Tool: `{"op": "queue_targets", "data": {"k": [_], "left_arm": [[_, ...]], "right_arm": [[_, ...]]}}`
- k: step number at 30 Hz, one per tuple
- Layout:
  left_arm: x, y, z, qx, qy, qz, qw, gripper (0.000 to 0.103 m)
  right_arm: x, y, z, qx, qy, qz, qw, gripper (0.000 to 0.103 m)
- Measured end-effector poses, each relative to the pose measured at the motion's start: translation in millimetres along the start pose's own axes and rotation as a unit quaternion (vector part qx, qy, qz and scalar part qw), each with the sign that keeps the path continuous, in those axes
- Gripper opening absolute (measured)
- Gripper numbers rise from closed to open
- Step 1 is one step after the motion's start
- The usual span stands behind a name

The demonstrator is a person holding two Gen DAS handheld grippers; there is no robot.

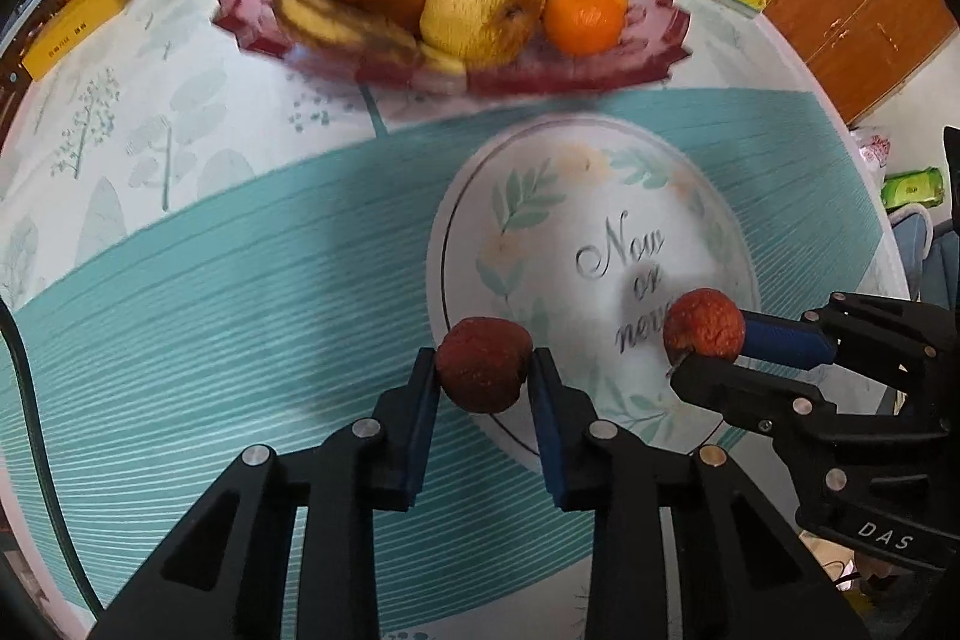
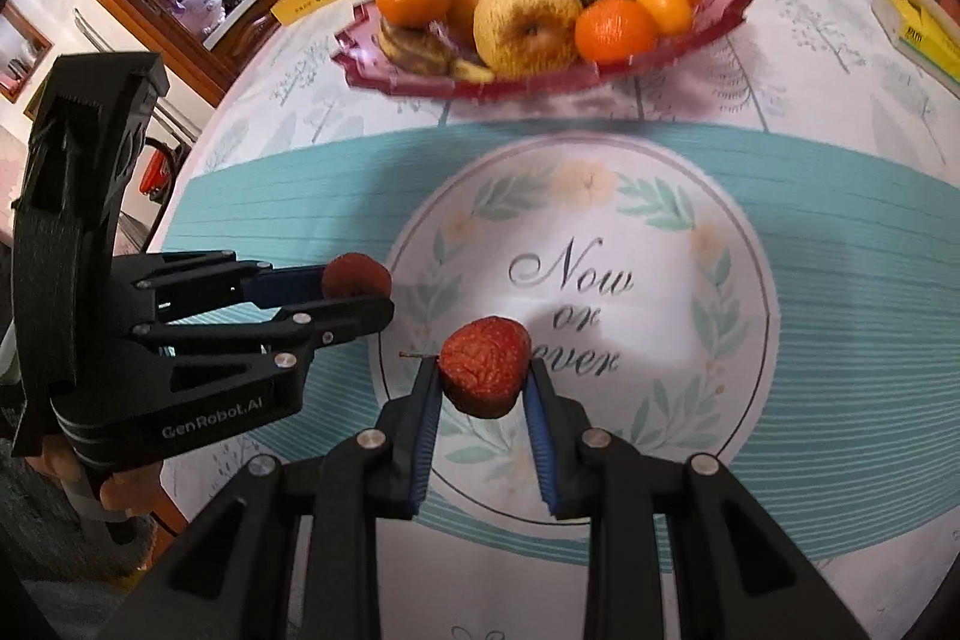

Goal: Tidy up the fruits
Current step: 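Carry both small red fruits up and over the pink bowl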

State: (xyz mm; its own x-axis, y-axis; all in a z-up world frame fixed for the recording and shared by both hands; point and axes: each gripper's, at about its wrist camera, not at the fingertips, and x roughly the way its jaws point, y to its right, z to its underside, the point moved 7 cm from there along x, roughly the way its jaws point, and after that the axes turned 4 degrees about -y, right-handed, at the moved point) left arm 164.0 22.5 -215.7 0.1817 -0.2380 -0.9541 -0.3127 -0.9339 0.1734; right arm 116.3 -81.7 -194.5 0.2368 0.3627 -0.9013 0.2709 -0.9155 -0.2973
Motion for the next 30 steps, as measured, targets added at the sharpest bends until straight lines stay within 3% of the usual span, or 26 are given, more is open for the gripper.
{"op": "queue_targets", "data": {"k": [10, 17, 30], "left_arm": [[-55, 14, -31, -0.002, 0.049, 0.005, 0.9988, 0.028], [-97, 14, -49, 0.008, 0.084, -0.012, 0.9963, 0.028], [-197, 4, -111, 0.037, 0.181, -0.073, 0.9801, 0.029]], "right_arm": [[-49, -5, -28, -0.007, 0.052, 0.002, 0.999, 0.028], [-83, -5, -50, -0.004, 0.082, 0.005, 0.997, 0.028], [-174, 0, -130, -0.023, 0.174, 0.042, 0.984, 0.028]]}}
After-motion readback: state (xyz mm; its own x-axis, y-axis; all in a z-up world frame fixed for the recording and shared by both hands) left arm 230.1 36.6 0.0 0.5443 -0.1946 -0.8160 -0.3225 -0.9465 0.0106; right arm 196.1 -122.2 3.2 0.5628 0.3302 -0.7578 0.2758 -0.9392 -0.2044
